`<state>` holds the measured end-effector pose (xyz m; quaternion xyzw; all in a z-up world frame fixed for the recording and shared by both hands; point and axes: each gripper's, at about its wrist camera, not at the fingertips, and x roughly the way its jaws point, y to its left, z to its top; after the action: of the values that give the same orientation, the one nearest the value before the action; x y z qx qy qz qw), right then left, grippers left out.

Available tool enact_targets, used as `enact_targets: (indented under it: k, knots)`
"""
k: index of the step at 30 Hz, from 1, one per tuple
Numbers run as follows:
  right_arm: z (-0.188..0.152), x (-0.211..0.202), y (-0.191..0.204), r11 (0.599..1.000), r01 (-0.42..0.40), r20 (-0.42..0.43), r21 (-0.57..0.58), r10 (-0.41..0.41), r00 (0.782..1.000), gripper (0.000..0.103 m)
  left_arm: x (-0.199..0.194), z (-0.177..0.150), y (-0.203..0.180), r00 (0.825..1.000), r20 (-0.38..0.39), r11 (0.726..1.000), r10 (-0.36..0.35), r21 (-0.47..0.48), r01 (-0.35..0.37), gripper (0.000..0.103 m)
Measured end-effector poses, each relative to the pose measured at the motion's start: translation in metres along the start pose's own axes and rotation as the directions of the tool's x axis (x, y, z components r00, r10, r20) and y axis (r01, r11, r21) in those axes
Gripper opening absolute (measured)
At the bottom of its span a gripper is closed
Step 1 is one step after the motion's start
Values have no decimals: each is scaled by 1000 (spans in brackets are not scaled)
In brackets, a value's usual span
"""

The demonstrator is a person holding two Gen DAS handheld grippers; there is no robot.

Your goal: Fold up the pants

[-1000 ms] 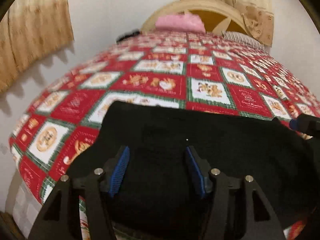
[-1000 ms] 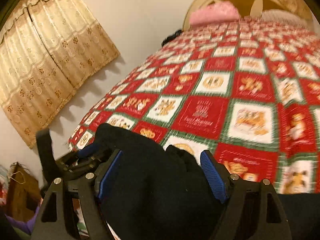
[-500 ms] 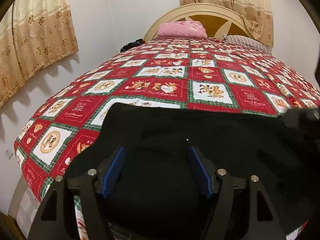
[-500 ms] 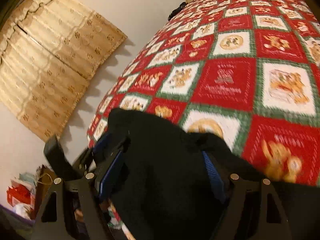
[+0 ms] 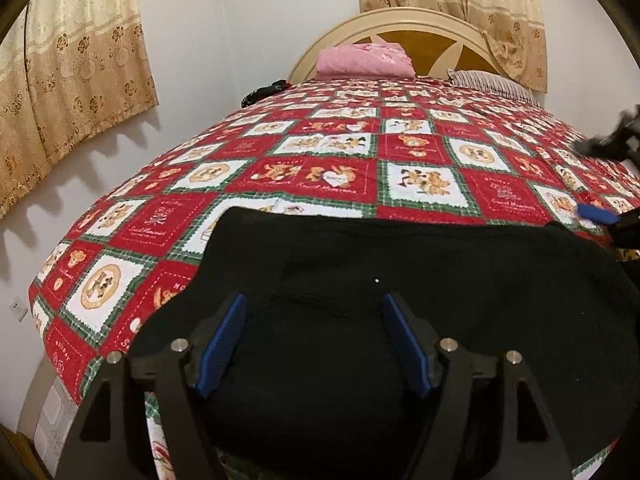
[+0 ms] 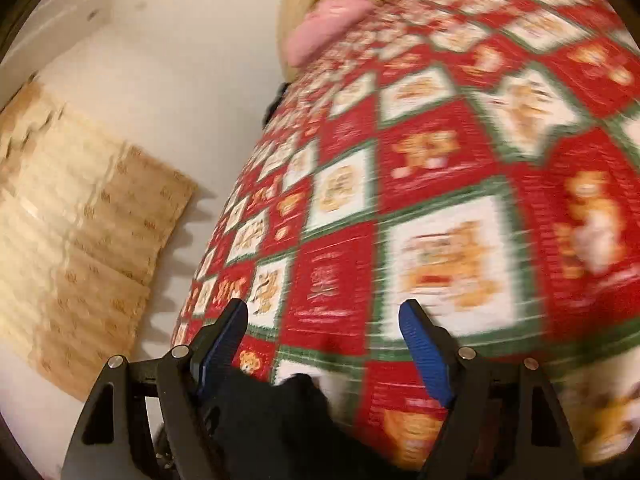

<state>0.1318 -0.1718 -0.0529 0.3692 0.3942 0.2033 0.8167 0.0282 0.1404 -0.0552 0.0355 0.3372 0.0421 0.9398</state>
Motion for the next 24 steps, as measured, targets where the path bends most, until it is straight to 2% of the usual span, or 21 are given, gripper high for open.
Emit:
enact_targets:
  k: [1,3,4,5,6,8,9,11,12,14,15,16,19,22,23,24]
  knots:
    - [3,-16,2,1000,4,25,-5,-4,1000,79,0,0,0,1000,-1,1000,1,0,-1,74]
    - [8,-53,10,993,100,112,-59,-93,989,80,1,1,0,1000,-5,1000,5,0,-5,75]
    - [12,-74,13,982,171,171,-76,-157,973,80,1,1,0,1000,-7,1000,5,0,-5,75]
    - [18,-97,14,961,265,238,-76,-241,941,80,1,1,0,1000,-8,1000,5,-2,-5,75]
    - [27,-122,13,920,388,309,-49,-355,882,80,1,1,0,1000,-8,1000,5,-3,-5,75]
    - [42,-154,4,818,574,370,37,-544,753,80,1,1,0,1000,-9,1000,9,-5,-9,75]
    - [52,-166,-4,754,652,373,83,-630,681,80,1,2,0,1000,-10,1000,11,-5,-11,75]
    - [72,-189,-27,597,784,364,173,-778,512,80,1,2,0,1000,-11,1000,12,-6,-13,76]
    - [80,-194,-35,530,827,349,187,-823,449,80,1,2,0,1000,-11,1000,14,-7,-14,76]
    - [96,-203,-61,369,907,296,201,-906,303,80,1,2,0,1000,-10,1000,15,-6,-15,76]
    - [100,-205,-72,314,928,267,202,-929,256,80,1,2,-1,1000,-10,1000,17,-5,-17,76]
    - [104,-210,-85,284,938,242,199,-942,234,80,1,2,-1,1000,-11,1000,18,-5,-18,76]
    - [112,-213,-105,247,953,199,174,-957,211,80,1,2,-2,1000,-12,1000,23,-4,-23,76]
    - [109,-212,-123,284,948,133,144,-955,266,75,1,2,-2,1000,-9,1000,26,-3,-26,77]
    - [110,-213,-126,299,944,122,142,-951,283,71,1,2,-2,1000,-8,1000,26,-3,-26,77]
    - [109,-213,-127,302,943,117,143,-951,287,61,1,2,-2,1000,-9,1000,25,-3,-25,77]
